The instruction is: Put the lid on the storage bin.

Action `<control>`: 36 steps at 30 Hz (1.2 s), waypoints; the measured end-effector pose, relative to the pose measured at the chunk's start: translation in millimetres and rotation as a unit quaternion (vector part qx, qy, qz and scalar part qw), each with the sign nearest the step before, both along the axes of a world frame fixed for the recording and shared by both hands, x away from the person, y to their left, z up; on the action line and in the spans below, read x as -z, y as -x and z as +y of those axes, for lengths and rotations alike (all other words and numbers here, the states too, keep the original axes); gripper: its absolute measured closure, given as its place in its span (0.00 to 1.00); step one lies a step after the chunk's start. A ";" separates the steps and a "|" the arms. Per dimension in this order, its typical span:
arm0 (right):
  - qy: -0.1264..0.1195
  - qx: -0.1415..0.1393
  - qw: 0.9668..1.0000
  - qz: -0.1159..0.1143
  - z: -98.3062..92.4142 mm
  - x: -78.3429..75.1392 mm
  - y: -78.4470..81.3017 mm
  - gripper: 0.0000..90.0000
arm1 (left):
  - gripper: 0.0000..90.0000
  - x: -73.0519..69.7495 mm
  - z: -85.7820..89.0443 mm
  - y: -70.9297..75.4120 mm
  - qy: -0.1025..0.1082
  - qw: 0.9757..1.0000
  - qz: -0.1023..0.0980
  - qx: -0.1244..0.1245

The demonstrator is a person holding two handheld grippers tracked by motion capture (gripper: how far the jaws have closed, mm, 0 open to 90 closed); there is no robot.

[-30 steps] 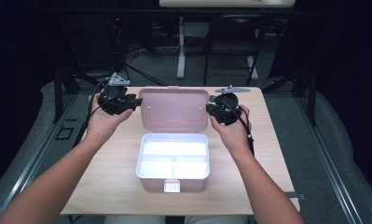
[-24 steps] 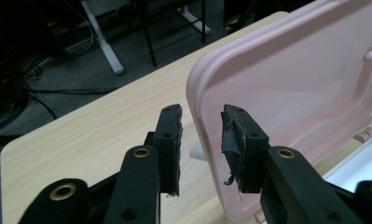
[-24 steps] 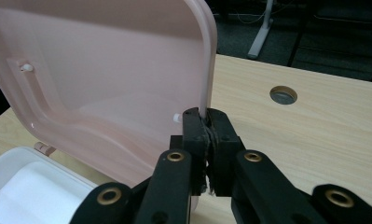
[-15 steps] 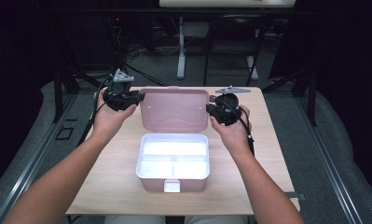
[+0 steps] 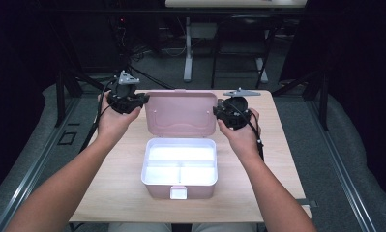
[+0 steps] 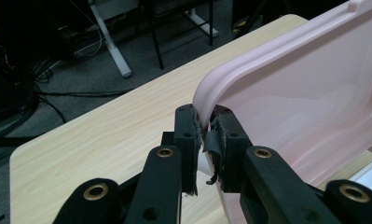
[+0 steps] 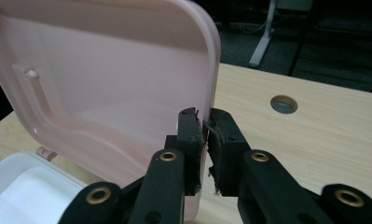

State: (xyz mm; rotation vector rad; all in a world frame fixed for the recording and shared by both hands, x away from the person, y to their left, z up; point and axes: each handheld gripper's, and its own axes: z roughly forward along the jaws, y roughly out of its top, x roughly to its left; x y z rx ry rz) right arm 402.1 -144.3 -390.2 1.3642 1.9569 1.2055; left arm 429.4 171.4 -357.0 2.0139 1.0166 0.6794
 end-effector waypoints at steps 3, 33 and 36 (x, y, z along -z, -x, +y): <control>0.003 0.001 1.000 -0.012 1.3 -4.8 -0.8 0.90 | 0.90 -0.1 0.0 0.7 -0.001 1.000 -0.001 0.001; 0.021 -0.016 0.998 -0.056 2.2 -25.5 0.1 0.90 | 0.90 -4.8 4.9 16.5 0.007 1.000 -0.017 0.018; 0.023 -0.019 0.998 -0.060 2.1 -25.9 4.7 0.90 | 0.89 -6.7 6.2 21.3 0.006 1.000 -0.018 0.024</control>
